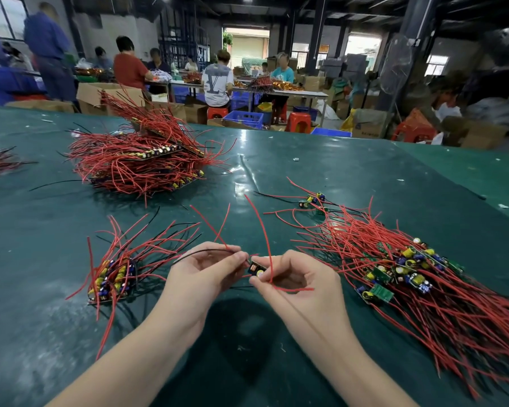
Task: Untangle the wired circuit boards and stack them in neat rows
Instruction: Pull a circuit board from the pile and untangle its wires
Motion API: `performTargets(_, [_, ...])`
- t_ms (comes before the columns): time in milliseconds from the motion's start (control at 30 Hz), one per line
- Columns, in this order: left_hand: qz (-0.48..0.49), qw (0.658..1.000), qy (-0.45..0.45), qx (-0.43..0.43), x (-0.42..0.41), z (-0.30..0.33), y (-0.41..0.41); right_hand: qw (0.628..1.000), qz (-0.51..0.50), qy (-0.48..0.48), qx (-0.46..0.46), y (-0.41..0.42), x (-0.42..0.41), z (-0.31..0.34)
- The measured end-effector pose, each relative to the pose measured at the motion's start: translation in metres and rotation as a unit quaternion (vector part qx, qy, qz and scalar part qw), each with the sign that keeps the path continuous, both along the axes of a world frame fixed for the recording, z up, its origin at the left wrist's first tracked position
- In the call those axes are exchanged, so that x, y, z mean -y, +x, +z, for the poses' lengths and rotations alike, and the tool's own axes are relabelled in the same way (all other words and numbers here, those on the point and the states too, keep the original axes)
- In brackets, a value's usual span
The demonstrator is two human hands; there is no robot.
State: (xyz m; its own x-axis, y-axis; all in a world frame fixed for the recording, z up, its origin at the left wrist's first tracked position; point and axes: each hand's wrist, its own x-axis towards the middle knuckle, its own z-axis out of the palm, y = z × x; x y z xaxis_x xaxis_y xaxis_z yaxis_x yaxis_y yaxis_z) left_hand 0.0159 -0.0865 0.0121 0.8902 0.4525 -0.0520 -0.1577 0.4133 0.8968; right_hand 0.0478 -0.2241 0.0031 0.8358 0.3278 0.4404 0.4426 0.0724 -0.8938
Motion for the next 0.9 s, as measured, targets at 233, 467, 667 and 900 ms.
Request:
performTargets(233, [-0.046, 0.997, -0.054, 0.02, -0.001, -0.002, 0.002, 0.955, 0.03, 0.157, -0.251, 0.01, -0.001, 0.004])
performTargets(467, [-0.061, 0.995, -0.061, 0.052, -0.003, 0.0, 0.003, 0.868, 0.108, 0.258, -0.41, 0.015, 0.003, 0.007])
performTargets(667, [-0.051, 0.989, -0.13, 0.047, -0.009, 0.0, 0.004, 0.865, 0.106, 0.251, -0.422, 0.017, 0.005, 0.009])
performTargets(900, [-0.009, 0.992, -0.116, 0.047, -0.012, -0.001, 0.005, 0.879, 0.115, 0.237, -0.397, 0.013, 0.003, 0.009])
